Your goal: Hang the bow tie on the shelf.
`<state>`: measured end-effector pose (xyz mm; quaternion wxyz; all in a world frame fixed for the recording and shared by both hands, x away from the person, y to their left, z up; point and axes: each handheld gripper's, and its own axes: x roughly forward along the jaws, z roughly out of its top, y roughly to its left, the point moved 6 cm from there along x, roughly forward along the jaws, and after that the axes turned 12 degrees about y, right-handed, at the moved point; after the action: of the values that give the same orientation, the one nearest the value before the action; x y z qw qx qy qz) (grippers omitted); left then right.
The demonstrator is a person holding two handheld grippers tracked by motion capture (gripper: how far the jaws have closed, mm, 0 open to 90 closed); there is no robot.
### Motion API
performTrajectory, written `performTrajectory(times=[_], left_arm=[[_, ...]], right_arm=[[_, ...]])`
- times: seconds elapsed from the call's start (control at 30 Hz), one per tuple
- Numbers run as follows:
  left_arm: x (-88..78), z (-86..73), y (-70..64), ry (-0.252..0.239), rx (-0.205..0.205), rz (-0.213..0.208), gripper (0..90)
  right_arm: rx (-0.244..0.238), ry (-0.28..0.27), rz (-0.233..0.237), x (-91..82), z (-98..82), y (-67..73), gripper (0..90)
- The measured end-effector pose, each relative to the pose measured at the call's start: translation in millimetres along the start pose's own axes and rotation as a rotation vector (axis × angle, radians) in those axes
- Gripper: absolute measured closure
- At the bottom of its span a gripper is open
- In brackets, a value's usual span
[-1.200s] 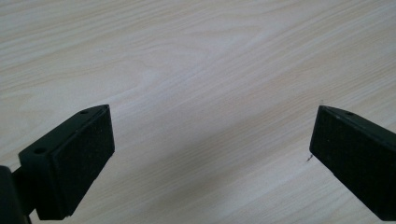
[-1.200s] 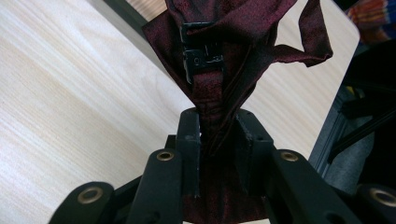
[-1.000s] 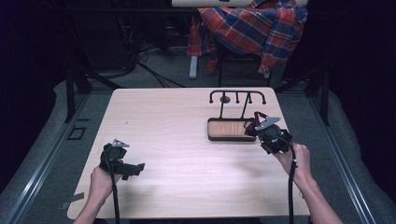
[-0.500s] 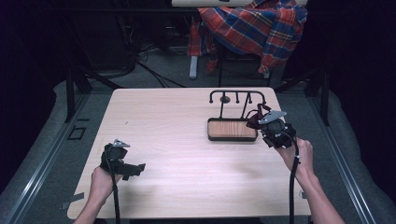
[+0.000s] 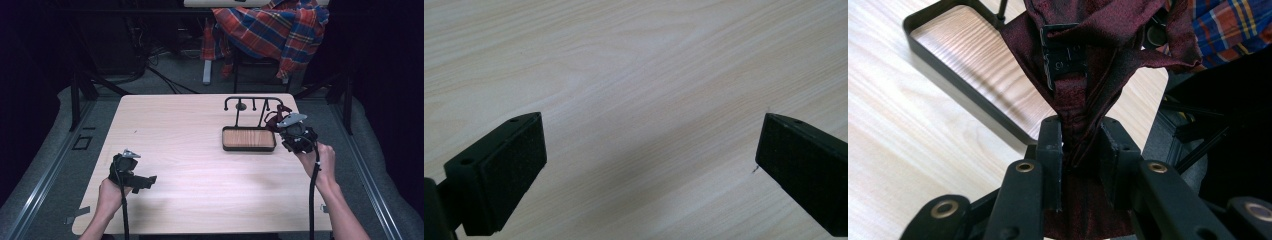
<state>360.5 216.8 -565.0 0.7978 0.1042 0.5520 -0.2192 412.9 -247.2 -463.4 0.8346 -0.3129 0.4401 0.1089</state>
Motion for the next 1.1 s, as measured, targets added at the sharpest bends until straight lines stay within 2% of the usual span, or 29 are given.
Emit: performTrajectory(times=[0.43,0.63,0.83,0.93,1.07,1.1], left_arm=[[1.1,-0.1,-0.2,0.002,-0.002,-0.001,0.1],[1.2,-0.5,-0.5,0.004,-0.001,-0.004,0.1],[1.3,-1.2,0.1,0.012,0.003,-0.009,0.1],[1.3,-1.1,0.0,0.013,0.003,-0.009,0.1],[1.1,-1.1,0.0,0.012,0.002,-0.008,0.1],[0.3,-1.5,-0.2,0.012,0.002,-0.005,0.1]], right_arm=[[0.017,0.017,0.008,17.3,4.0,-10.9,73.2],[0.011,0.022,0.013,23.8,7.9,-10.6,73.2],[-0.006,0.037,0.044,33.4,7.3,-7.0,73.2],[-0.014,0.047,0.044,37.7,5.1,-8.0,73.2],[-0.017,0.054,0.026,40.6,4.1,-9.4,73.2],[-0.029,0.052,0.009,42.1,5.3,-10.2,73.2]])
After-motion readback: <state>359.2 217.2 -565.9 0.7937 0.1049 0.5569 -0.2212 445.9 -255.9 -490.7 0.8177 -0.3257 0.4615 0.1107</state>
